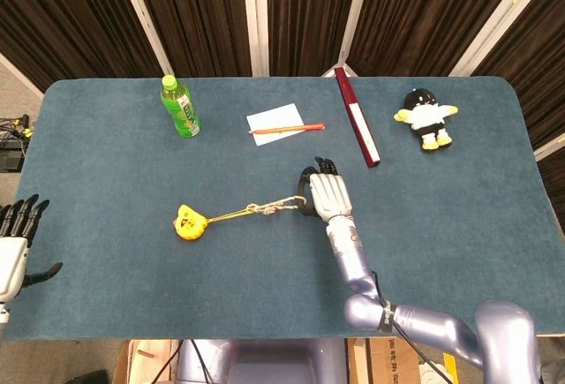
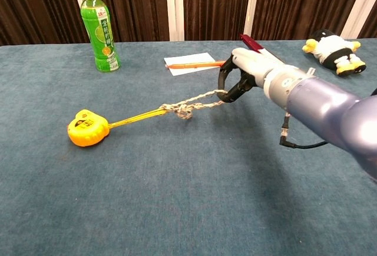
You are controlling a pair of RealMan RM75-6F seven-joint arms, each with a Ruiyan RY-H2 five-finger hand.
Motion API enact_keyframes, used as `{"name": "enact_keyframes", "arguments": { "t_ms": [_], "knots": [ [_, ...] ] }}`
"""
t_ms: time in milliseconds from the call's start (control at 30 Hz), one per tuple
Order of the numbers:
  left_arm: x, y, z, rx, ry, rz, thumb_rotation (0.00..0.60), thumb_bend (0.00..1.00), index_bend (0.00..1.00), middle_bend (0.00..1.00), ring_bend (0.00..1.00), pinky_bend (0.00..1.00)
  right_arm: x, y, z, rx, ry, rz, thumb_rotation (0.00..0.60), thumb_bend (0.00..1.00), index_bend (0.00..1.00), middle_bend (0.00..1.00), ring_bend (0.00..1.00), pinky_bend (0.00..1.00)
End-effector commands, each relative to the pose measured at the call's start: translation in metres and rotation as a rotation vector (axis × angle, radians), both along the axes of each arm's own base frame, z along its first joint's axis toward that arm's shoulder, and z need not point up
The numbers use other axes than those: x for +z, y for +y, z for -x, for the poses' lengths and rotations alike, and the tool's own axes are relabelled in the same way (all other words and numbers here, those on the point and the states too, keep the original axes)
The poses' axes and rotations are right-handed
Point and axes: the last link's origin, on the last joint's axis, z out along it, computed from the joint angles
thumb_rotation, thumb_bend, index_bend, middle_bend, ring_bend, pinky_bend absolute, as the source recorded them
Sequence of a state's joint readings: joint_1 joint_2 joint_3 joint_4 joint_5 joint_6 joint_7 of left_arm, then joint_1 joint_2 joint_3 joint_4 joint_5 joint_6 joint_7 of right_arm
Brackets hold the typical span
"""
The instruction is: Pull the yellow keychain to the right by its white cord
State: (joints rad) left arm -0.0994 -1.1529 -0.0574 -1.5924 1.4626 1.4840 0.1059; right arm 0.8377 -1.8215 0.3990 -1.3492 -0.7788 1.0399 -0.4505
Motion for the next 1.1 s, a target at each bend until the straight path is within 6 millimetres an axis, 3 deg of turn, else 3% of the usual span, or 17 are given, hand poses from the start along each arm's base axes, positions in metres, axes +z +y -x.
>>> {"name": "enact_keyframes", "arguments": {
  "t_ms": [33,200,1100],
  "knots": [
    [-0.001,0.0,0.0,-0.003,0.003,0.003,0.6,0.0,0.0,0.0,0.0,0.0,0.011,0.001,0.008,-0.02,0.003,0.021,0.6,0.51,0.66,0.32,0.05,0.04],
    [-0.003,0.001,-0.002,-0.007,0.006,0.011,0.6,0.0,0.0,0.0,0.0,0.0,0.03,0.001,0.022,-0.043,0.011,0.051,0.6,0.51,0.66,0.32,0.05,0.04],
    [-0.004,0.001,-0.003,-0.007,0.001,0.016,0.6,0.0,0.0,0.0,0.0,0.0,0.075,-0.014,0.073,-0.151,0.081,0.151,0.6,0.51,0.66,0.32,0.05,0.04]
  ]
}}
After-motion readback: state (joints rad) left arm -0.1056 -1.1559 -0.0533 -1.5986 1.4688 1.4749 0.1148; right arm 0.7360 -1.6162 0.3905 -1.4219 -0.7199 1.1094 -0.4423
